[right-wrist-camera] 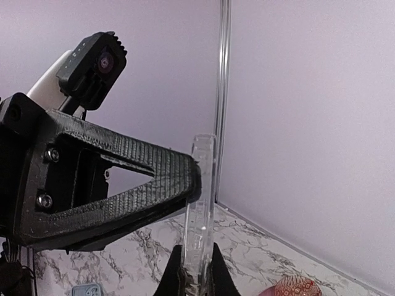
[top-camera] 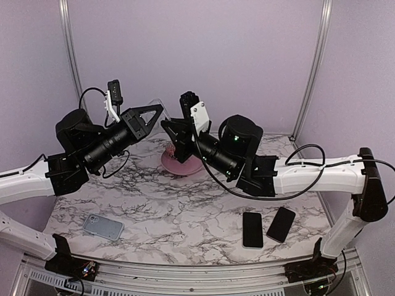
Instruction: Put the phone into the phone case
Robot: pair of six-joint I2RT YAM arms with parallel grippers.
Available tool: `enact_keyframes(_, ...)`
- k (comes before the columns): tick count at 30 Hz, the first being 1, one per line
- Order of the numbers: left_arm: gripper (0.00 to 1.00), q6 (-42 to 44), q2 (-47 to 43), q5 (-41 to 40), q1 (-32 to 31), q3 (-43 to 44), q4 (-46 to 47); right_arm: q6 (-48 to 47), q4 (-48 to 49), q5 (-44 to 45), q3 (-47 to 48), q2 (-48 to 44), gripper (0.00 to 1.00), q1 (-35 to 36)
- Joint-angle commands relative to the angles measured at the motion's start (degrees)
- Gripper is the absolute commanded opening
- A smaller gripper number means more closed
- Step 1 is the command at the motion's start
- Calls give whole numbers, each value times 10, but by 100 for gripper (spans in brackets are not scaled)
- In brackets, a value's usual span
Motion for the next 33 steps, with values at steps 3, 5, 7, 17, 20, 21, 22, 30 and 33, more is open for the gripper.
enact_keyframes(3, 86, 100, -62, -39, -5, 7, -166, 37, -236, -122, 31, -90, 0, -84)
enact_keyframes(5, 99, 134, -95, -105, -5, 22, -277, 31, -434, -198, 69, -105, 0, -125)
enact_keyframes(7, 99, 153, -118, -152, -5, 20, -349, 14, -578, -210, 91, -115, 0, -137)
enact_keyframes(17, 99, 171, -29, -123, -5, -6, -483, 39, -734, -497, 17, -92, 0, -169)
enact_keyframes(20, 99, 179, 6, -75, -5, -19, -489, 21, -727, -547, -4, -50, 0, -218)
enact_keyframes(21, 98, 178, 14, -64, -5, -25, -490, 19, -724, -540, -7, -31, 3, -228)
enact_keyframes(22, 96, 177, 21, -53, -5, -30, -490, 10, -724, -533, -6, -7, 7, -236)
enact_keyframes(30, 56, 168, 87, 11, -7, -72, -464, 15, -719, -396, 67, 187, 43, -294)
enact_keyframes(33, 54, 173, 128, 25, -9, -78, -434, 32, -725, -340, 86, 206, 46, -294)
